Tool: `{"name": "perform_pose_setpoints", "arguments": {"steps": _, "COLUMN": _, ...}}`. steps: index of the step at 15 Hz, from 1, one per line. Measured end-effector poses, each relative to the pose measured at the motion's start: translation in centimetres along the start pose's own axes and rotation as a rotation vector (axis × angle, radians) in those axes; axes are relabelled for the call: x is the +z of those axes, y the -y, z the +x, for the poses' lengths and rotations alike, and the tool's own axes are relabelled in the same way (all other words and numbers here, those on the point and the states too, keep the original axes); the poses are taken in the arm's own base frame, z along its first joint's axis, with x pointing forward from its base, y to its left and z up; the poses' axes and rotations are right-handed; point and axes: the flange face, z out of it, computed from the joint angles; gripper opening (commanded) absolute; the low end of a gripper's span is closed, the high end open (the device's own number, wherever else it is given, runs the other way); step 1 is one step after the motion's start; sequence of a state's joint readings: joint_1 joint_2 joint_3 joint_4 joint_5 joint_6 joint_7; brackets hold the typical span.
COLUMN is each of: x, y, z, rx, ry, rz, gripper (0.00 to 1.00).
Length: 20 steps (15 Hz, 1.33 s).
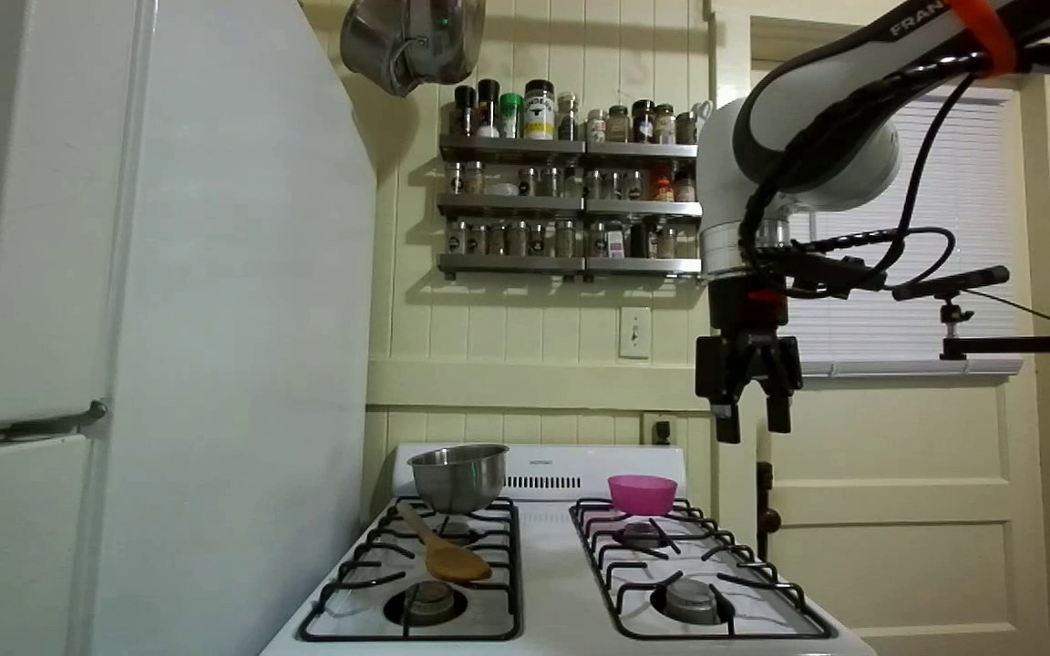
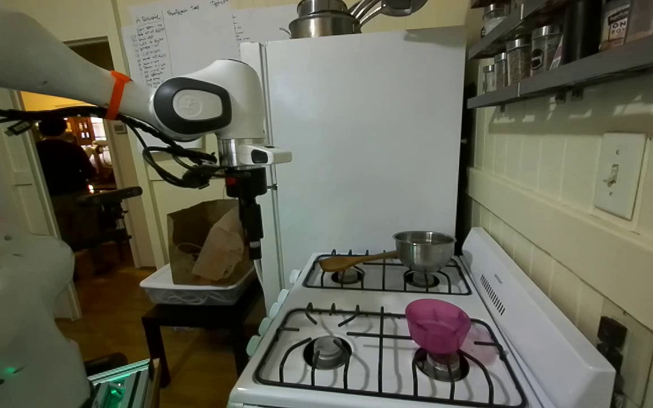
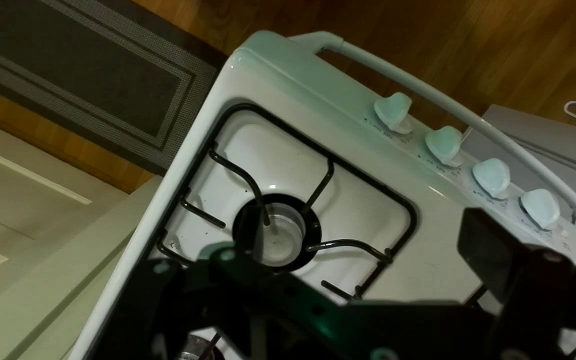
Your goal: Move the silver bowl to the front right plate.
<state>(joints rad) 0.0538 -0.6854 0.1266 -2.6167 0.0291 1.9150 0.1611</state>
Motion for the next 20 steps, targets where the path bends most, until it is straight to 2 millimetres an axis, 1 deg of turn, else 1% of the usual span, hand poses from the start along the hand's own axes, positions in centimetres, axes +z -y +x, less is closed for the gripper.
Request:
{"name": "perform_pose_setpoints", "arguments": {"steps": 2, "x": 0.0, "y": -0.1, "z": 0.1, "rx": 0.01, "ry": 0.0, "rz": 0.001, "gripper": 1.0}}
{"name": "perform_pose_setpoints", "arguments": {"steps": 3, "x": -0.3, "y": -0.4, "z": 0.4, "rx": 0.043, "ry": -0.003, "rz": 0.003, "gripper": 1.0}}
{"name": "perform_pose_setpoints", "arguments": {"steps": 5, "x": -1.3, "y": -2.0, "z": 1.9, "rx": 0.145, "ry": -0.018, "rz": 0.018, "gripper": 1.0}}
{"name": "perform_pose_setpoints", "arguments": {"steps": 7, "x": -2.5, "y": -4.2, "z": 4.1, "rx": 0.252, "ry": -0.038, "rz": 0.039, "gripper": 1.0}}
{"name": "perform_pose_setpoints", "arguments": {"steps": 10, "x": -3.6, "y": -7.1, "z": 8.0, "rx": 0.393, "ry": -0.067, "rz": 0.068, "gripper": 1.0}}
{"name": "perform_pose_setpoints", "arguments": {"steps": 12, "x": -3.8, "y": -8.3, "z": 10.9, "rx": 0.456, "ry": -0.079, "rz": 0.08, "gripper": 1.0}}
{"name": "perform_pose_setpoints", "arguments": {"steps": 13, "x": -3.8, "y": -8.5, "z": 12.4, "rx": 0.482, "ry": -0.084, "rz": 0.084, "gripper": 1.0}}
{"name": "perform_pose_setpoints", "arguments": {"steps": 15, "x": -4.2, "y": -8.5, "z": 16.0, "rx": 0.537, "ry": -0.09, "rz": 0.093, "gripper": 1.0}}
{"name": "perform_pose_setpoints", "arguments": {"steps": 17, "x": -4.7, "y": -8.1, "z": 19.7, "rx": 0.588, "ry": -0.102, "rz": 0.1, "gripper": 1.0}}
{"name": "perform_pose_setpoints", "arguments": {"steps": 20, "x": -5.0, "y": -6.6, "z": 24.9, "rx": 0.64, "ry": -0.115, "rz": 0.106, "gripper": 1.0}}
